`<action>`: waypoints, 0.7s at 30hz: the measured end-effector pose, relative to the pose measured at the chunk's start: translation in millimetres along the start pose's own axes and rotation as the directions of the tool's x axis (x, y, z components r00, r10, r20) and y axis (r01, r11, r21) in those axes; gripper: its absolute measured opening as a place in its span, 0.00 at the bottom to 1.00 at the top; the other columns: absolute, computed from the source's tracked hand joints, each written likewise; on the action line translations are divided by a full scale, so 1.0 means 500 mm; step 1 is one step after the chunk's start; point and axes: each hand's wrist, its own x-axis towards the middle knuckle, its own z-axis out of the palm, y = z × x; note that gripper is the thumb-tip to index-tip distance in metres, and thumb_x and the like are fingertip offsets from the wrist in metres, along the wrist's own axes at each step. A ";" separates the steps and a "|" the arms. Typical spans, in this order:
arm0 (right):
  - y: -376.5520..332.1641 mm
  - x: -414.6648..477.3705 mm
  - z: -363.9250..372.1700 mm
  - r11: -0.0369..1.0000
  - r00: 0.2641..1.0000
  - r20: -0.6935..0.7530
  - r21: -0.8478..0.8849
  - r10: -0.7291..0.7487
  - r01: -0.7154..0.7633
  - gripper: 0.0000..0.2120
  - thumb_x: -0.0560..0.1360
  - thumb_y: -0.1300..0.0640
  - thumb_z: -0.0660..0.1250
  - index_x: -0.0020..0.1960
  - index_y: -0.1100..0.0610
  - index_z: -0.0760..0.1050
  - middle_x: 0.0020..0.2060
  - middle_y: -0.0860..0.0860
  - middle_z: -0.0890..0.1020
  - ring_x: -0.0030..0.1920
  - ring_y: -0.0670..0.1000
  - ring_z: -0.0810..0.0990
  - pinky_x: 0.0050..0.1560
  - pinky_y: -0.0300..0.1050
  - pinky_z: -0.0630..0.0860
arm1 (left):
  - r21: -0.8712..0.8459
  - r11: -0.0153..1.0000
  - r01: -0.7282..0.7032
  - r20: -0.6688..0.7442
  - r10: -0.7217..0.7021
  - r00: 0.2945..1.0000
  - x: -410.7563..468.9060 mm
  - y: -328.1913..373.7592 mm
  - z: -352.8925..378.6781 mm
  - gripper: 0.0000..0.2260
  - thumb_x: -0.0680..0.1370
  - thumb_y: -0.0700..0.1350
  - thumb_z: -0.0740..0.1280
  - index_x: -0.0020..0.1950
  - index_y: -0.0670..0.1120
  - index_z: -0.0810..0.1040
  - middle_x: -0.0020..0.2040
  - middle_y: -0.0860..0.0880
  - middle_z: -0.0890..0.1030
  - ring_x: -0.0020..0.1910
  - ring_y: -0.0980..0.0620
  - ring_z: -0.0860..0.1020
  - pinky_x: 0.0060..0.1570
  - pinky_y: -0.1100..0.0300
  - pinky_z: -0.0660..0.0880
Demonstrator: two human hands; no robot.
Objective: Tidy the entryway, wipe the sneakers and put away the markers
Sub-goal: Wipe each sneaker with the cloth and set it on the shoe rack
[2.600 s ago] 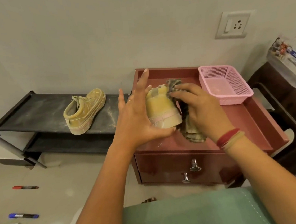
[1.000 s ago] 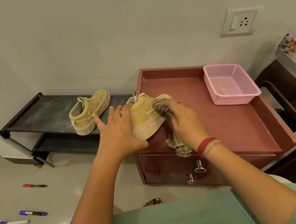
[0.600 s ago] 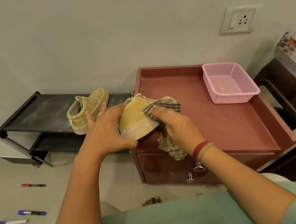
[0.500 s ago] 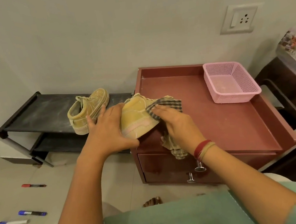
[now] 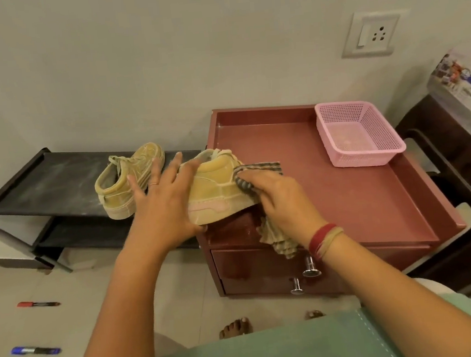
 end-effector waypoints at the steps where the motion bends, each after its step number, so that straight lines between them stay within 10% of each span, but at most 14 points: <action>1: 0.002 -0.004 0.004 1.000 1.000 0.002 0.014 -0.007 0.007 0.18 0.74 0.66 0.59 0.62 0.57 0.76 0.58 0.54 0.80 0.59 0.52 0.77 0.62 0.45 0.72 | -0.029 1.000 -0.007 0.014 0.007 1.000 0.002 -0.008 -0.002 0.51 0.61 0.56 0.79 0.74 0.61 0.49 0.78 0.51 0.51 0.77 0.43 0.44 0.68 0.31 0.39; 7: 0.027 0.015 -0.019 0.970 0.963 -0.161 0.142 0.218 -0.196 0.21 0.73 0.72 0.58 0.61 0.57 0.76 0.54 0.53 0.81 0.55 0.47 0.77 0.56 0.26 0.67 | -0.093 0.994 -0.051 0.071 0.058 0.996 -0.005 -0.009 -0.003 0.53 0.59 0.54 0.81 0.73 0.62 0.49 0.79 0.53 0.46 0.77 0.46 0.43 0.72 0.36 0.43; 12: -0.043 -0.006 -0.003 0.990 0.989 -0.054 0.031 -0.138 0.140 0.21 0.72 0.66 0.55 0.62 0.58 0.76 0.61 0.53 0.78 0.62 0.48 0.74 0.65 0.39 0.68 | -0.163 0.985 -0.054 0.076 0.067 0.995 -0.010 -0.008 -0.002 0.50 0.62 0.52 0.79 0.75 0.58 0.51 0.79 0.52 0.50 0.77 0.49 0.42 0.73 0.38 0.42; 17: -0.003 0.018 0.005 0.995 0.993 -0.092 0.084 0.071 -0.063 0.19 0.74 0.70 0.59 0.61 0.58 0.76 0.59 0.54 0.79 0.60 0.51 0.76 0.66 0.50 0.70 | -0.196 0.979 -0.059 0.062 0.072 0.995 -0.010 -0.008 -0.003 0.49 0.61 0.54 0.78 0.74 0.57 0.54 0.78 0.52 0.52 0.77 0.50 0.44 0.73 0.38 0.43; 21: -0.052 0.008 0.019 0.974 0.978 0.001 0.095 -0.207 0.206 0.21 0.72 0.71 0.58 0.62 0.59 0.76 0.60 0.53 0.78 0.62 0.50 0.75 0.67 0.41 0.68 | -0.193 0.979 -0.072 0.037 0.081 0.996 -0.014 -0.006 -0.005 0.48 0.59 0.54 0.79 0.73 0.56 0.56 0.77 0.52 0.57 0.77 0.49 0.48 0.72 0.36 0.45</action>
